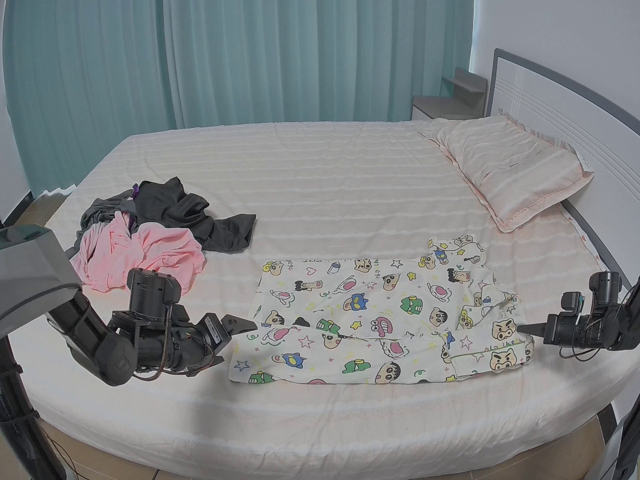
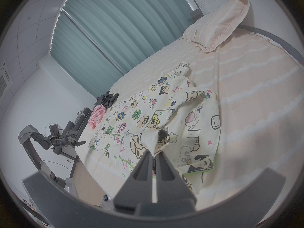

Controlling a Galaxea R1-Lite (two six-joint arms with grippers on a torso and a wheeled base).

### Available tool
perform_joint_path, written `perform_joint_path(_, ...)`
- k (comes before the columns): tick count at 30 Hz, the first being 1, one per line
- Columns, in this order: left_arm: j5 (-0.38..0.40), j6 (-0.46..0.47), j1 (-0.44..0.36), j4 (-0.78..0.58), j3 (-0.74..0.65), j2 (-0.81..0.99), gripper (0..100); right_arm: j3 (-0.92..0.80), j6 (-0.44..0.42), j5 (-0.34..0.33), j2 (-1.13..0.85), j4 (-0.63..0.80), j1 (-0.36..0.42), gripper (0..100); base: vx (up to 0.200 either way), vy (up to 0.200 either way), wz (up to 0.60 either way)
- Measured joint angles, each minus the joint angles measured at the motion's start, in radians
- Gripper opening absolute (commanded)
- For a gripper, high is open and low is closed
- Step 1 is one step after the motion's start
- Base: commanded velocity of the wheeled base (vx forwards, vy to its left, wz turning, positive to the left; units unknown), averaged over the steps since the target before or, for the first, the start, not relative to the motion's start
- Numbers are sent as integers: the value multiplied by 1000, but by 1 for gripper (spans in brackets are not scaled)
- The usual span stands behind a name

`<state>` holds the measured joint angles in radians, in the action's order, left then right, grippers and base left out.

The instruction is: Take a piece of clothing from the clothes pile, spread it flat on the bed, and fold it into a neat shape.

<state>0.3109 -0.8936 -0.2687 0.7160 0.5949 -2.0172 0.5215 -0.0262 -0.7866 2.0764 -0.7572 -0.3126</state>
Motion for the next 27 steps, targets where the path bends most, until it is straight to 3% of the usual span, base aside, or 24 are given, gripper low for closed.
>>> perform_joint_path(21,-60,112,-14,10,166,-195,100,5,0,-1,3,0,1,0,0,0,0)
perform_joint_path(22,-62,115,-14,10,173,-202,0,5,0,0,4,0,1,0,0,0,0)
perform_joint_path(27,-63,116,-21,8,196,-225,0,6,0,0,9,-1,1,0,0,0,0)
